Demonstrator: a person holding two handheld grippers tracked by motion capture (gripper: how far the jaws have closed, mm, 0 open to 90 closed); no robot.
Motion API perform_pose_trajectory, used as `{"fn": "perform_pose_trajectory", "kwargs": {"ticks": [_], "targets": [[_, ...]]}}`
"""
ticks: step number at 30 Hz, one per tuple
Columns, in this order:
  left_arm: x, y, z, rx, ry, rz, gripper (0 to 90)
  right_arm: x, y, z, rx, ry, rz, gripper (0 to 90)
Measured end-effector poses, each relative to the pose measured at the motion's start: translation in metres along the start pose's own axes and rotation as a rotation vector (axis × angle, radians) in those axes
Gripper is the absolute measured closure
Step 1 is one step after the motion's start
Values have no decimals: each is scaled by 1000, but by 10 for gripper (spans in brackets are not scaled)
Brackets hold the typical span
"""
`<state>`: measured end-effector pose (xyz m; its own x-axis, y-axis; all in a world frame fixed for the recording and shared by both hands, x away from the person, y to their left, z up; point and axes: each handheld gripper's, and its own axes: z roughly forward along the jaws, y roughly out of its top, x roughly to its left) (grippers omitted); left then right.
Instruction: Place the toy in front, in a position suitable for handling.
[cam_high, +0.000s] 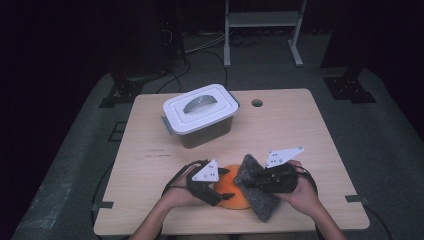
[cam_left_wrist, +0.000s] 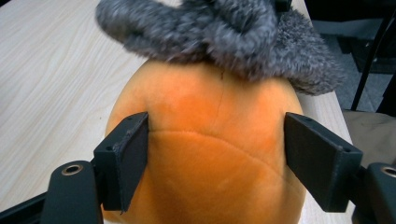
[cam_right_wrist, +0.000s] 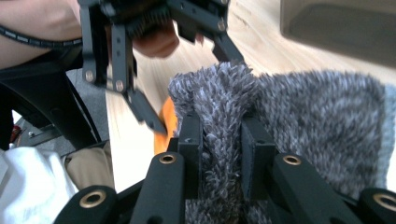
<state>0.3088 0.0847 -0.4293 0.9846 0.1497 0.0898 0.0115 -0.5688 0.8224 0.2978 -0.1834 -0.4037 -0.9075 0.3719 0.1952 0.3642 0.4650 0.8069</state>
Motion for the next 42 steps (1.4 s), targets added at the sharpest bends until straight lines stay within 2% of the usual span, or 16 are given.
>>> {"fn": "perform_pose_trajectory", "kwargs": {"ticks": [6, 10, 14, 17, 19, 21, 25, 27, 29, 30, 32, 33, 35, 39, 40, 42], "targets": [[1, 1, -1, 5, -17, -22, 231, -8, -10, -9, 13, -12, 46, 725], [7, 4, -6, -51, -29, -96, 198, -3, -8, -2, 37, 20, 28, 726], [2, 4, 0, -22, -12, -74, 260, -2, -5, -3, 40, 15, 14, 725], [-4, 8, 3, -17, -16, -31, 262, 5, 4, -4, -7, 1, -4, 725], [-8, 10, 4, -4, -14, -7, 261, 9, 10, -1, -12, -13, -25, 723], [-7, 8, 4, -3, -16, -10, 262, 10, 10, 2, -1, -14, -35, 717], [-6, 6, 1, 5, -23, 3, 271, 3, 1, 4, 5, 19, -8, 724], [-4, 7, -2, -7, -17, 1, 268, 2, -2, 1, 15, 23, -5, 726], [-3, 9, -1, -5, 2, -23, 196, 1, -6, 0, 22, 37, 1, 726], [-2, 9, 0, 4, -2, -38, 171, 1, -7, -1, 27, 48, -1, 726], [-2, 9, 0, 8, 0, -41, 181, 0, -8, -2, 35, 60, -1, 725], [-2, 9, 0, 10, -4, -42, 220, 0, -7, -2, 38, 57, -4, 726], [-5, 10, 2, 9, -1, -36, 268, 2, -1, -5, 34, 31, -12, 729], [-14, 14, 8, 6, -20, 18, 269, 10, 12, -5, -9, 6, -33, 728], [-15, 16, 8, 16, -15, 30, 268, 11, 13, -3, -2, 7, -39, 727], [-14, 14, 7, 25, -19, 26, 270, 11, 11, 2, 13, 12, -46, 727]]}}
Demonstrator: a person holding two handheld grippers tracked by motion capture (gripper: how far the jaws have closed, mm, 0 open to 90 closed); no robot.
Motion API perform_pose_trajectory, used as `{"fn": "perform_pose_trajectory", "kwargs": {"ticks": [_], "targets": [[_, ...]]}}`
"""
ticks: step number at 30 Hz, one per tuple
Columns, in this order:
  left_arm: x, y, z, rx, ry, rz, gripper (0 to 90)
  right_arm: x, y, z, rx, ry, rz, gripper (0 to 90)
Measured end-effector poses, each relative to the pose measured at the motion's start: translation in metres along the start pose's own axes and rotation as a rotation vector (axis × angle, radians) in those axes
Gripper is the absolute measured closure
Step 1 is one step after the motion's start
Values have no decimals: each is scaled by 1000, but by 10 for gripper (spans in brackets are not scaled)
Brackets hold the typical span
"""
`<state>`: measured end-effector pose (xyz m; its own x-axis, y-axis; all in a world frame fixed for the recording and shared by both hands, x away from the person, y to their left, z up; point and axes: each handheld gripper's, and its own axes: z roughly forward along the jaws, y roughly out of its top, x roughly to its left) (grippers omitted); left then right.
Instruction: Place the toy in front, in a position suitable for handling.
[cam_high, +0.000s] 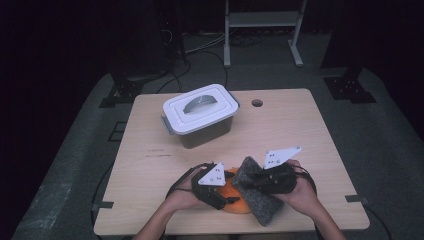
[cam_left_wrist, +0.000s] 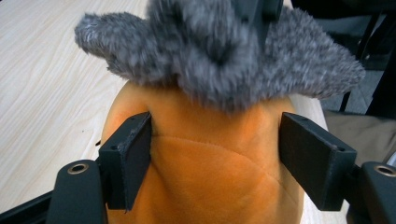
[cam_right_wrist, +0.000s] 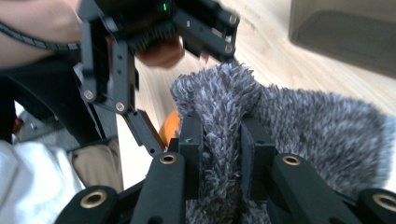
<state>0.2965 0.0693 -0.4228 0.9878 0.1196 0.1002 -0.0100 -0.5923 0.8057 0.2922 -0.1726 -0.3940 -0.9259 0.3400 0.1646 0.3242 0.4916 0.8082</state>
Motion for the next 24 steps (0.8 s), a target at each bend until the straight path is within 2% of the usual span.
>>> {"fn": "perform_pose_trajectory", "kwargs": {"ticks": [6, 9, 12, 14, 15, 16, 18, 23, 24], "targets": [[7, -8, -5, 2, -9, -18, 283, -12, -17, -7, -10, 22, 51, 727], [8, -6, -7, 5, -1, -29, 239, -15, -24, -12, -21, 16, 78, 727], [7, 2, -4, -2, 23, -29, 155, -13, -20, -10, -26, 8, 67, 726], [6, 3, -1, 9, 33, -23, 155, -10, -16, -7, -32, 12, 54, 723], [7, 1, -2, 3, 27, -24, 172, -10, -15, -5, -32, 6, 46, 723], [8, -2, -3, 1, 21, -26, 227, -11, -16, -5, -34, 8, 47, 723], [11, -6, -5, 11, 18, -31, 296, -14, -19, -7, -52, 15, 71, 723], [22, -18, -11, 8, 4, -78, 323, -28, -32, -10, -87, 37, 152, 723], [23, -20, -12, 6, 4, -92, 320, -33, -37, -10, -100, 49, 185, 723]]}}
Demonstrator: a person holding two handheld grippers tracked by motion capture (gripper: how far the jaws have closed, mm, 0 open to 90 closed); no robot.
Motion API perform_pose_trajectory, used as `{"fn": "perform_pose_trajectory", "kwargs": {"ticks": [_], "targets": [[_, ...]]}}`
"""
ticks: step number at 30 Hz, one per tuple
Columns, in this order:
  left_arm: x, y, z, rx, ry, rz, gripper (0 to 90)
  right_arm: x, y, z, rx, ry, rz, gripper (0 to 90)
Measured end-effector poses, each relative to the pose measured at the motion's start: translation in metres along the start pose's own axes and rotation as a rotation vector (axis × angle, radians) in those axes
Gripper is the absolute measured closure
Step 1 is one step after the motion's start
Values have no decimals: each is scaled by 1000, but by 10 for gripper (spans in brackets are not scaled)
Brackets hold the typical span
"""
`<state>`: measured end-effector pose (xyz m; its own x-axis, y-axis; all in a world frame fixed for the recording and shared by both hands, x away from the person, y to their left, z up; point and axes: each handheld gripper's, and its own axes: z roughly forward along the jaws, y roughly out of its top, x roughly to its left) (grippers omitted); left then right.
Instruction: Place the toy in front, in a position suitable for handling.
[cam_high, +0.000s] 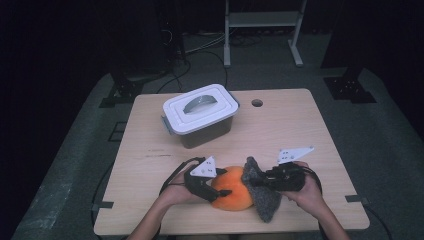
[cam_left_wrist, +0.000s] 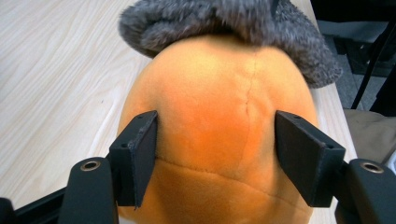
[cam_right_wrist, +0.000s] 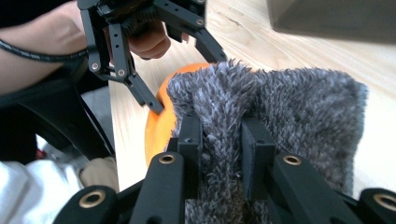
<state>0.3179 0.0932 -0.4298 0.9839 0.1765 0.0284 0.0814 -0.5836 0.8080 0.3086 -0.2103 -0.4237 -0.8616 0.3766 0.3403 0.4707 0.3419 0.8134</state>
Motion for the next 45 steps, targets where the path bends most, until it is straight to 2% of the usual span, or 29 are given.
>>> {"fn": "perform_pose_trajectory", "kwargs": {"ticks": [4, 7, 10, 12, 14, 18, 23, 25, 27, 31, 33, 35, 37, 38, 40, 41, 43, 45], "targets": [[4, -4, -3, 3, -9, -21, 318, -13, -10, -2, -1, 1, 64, 723], [5, -6, -5, 4, -11, -27, 318, -11, -8, -5, 5, -33, 52, 722], [6, -8, -6, 2, -17, -35, 313, -4, -3, -5, -10, -36, 37, 713], [7, -9, -7, 8, -18, -38, 304, -2, -2, -1, 0, -38, 20, 713], [7, -8, -8, 8, -18, -35, 302, -4, -3, -1, 7, -31, 31, 716], [7, -8, -8, 8, -19, -39, 301, -9, -8, -5, 38, -50, 49, 720], [0, -4, -4, 13, -44, -3, 300, -2, 2, -7, -31, -39, 32, 720], [-1, -3, -4, 20, -40, 10, 301, -1, 4, -4, -25, -38, 19, 719], [-1, -4, -5, 15, -43, 6, 301, -2, 1, 1, -5, -33, 18, 719], [0, -4, -5, 14, -40, -13, 296, -7, -4, -3, 31, -54, 36, 719], [-2, -2, -4, 21, -38, -6, 278, -8, -8, -6, 38, -59, 48, 720], [-5, 0, -2, 22, -40, 6, 271, -4, -3, -8, 6, -66, 37, 720], [-7, 2, -1, 17, -47, 20, 264, 1, 4, -8, -36, -41, 18, 719], [-8, 2, -1, 21, -47, 25, 252, 5, 8, -6, -40, -30, 2, 719], [-10, 3, -1, 22, -48, 49, 210, 9, 8, 2, 2, -35, -24, 718], [-10, 4, -1, 20, -48, 48, 187, 10, 6, 5, 15, -32, -28, 719], [-10, 8, -1, 14, -47, 24, 131, 11, 3, 7, 27, -23, -34, 718], [-9, 10, 0, 18, -23, 6, 84, 13, 2, 5, 36, -18, -44, 718]]}}
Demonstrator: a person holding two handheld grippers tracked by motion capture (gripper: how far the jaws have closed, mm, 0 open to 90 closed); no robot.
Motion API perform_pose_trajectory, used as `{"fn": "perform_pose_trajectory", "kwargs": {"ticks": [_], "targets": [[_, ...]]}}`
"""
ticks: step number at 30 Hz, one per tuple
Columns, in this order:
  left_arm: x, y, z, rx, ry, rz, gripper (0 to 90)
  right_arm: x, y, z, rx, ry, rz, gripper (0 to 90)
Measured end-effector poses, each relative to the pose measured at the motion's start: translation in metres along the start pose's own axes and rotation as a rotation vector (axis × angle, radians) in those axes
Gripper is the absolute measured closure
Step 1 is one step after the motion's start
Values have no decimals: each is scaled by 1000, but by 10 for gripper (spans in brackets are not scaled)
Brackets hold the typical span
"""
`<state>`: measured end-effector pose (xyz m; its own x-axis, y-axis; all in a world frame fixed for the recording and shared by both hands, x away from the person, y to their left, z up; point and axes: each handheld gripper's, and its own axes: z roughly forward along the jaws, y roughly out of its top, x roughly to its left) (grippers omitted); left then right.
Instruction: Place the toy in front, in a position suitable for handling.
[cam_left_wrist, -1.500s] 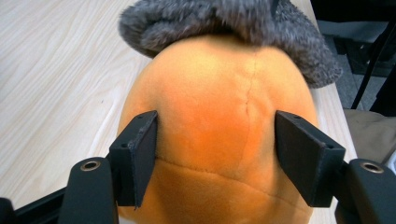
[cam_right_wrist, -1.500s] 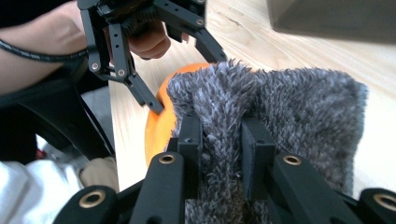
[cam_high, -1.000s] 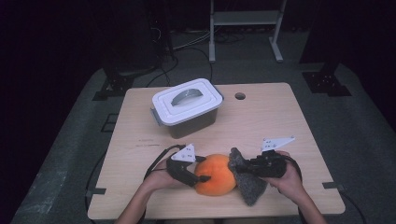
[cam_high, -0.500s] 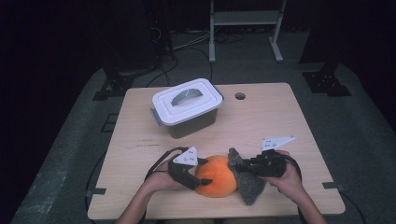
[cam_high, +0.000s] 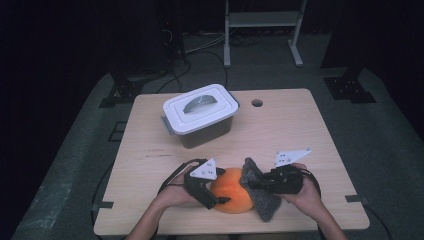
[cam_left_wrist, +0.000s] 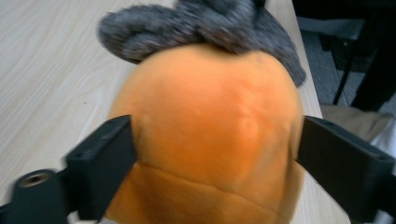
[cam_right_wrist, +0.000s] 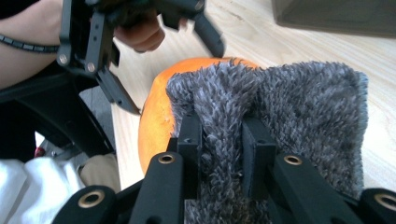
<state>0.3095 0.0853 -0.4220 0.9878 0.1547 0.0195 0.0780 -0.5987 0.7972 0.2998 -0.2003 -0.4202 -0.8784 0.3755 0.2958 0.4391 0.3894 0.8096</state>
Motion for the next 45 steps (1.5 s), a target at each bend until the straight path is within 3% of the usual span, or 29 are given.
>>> {"fn": "perform_pose_trajectory", "kwargs": {"ticks": [3, 8, 12, 15, 18, 20, 24, 28, 33, 37, 39, 41, 42, 45], "targets": [[1, -2, 6, 20, 11, -31, 69, 0, -2, -1, -2, 13, 5, 718], [-2, 0, 2, -12, 55, 25, 346, -2, 2, -3, -3, -16, 3, 720], [0, 2, 0, -39, 95, 44, 415, -6, 5, -6, -24, -36, 15, 722], [-2, 3, 1, -53, 145, 82, 416, -7, 7, -7, -39, -58, 11, 723], [-4, 3, 3, -58, 129, 87, 377, -8, 11, -8, -81, -65, 24, 721], [-3, 4, 3, -53, 119, 65, 297, -8, 10, -4, -61, -71, 12, 720], [2, 4, 6, -45, 106, -16, 111, -4, 8, 0, -40, -51, -5, 719], [1, -1, 5, -31, 97, 6, 216, -1, 4, -1, -25, -50, -23, 717], [0, -4, 3, -27, 100, 19, 265, -10, -6, -7, -4, -47, 23, 718], [-4, -2, 4, -14, 98, 56, 273, -12, -4, -11, -22, -52, 55, 724], [-9, 0, 6, -7, 97, 84, 273, -7, 5, -11, -65, -39, 41, 724], [-12, 2, 6, 1, 102, 102, 272, -3, 11, -7, -71, -34, 30, 721], [-12, 2, 6, 4, 100, 101, 270, -1, 11, -3, -48, -43, 10, 721], [-8, 5, 3, -16, 87, 75, 187, -3, 6, 0, -46, -29, 22, 722]]}}
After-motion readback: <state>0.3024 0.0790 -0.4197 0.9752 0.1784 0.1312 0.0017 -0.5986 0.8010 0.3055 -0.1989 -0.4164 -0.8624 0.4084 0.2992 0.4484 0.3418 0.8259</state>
